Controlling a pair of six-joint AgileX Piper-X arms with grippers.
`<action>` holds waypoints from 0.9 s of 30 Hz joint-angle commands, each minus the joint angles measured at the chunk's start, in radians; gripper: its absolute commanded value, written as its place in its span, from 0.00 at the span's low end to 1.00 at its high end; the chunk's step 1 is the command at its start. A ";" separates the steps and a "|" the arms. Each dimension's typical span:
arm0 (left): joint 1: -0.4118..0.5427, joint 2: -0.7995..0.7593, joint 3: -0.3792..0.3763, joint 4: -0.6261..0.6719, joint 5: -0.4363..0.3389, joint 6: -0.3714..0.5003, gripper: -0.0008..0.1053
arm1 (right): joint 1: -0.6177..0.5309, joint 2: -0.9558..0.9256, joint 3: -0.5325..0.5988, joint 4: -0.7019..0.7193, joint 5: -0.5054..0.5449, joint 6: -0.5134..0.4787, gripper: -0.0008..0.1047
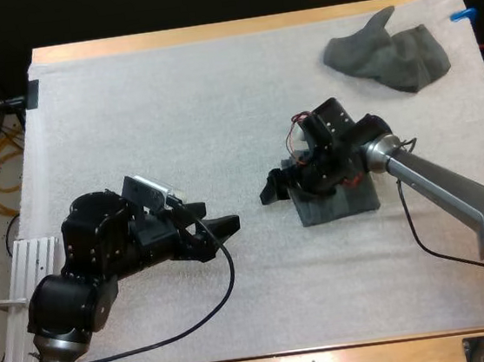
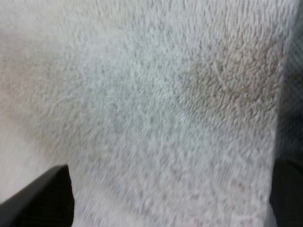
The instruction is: Pick towel from pile fold and stack
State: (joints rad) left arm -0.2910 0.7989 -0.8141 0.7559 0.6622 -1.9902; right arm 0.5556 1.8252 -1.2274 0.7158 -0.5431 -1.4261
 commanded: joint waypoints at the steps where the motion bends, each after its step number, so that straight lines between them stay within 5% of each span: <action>1: 0.000 0.000 -0.006 0.002 0.008 -0.010 0.67 | -0.004 0.016 0.002 -0.010 0.006 0.010 0.77; 10: 0.000 0.000 -0.006 0.002 0.008 -0.002 0.67 | -0.004 -0.091 0.002 -0.016 -0.026 -0.072 0.74; 27: -0.009 0.049 -0.006 -0.047 -0.021 0.005 0.71 | -0.004 -0.669 0.002 0.132 0.272 -0.144 0.72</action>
State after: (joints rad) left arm -0.2956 0.8456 -0.8141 0.7256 0.6522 -1.9818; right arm 0.5554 1.1642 -1.2209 0.8258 -0.2795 -1.5575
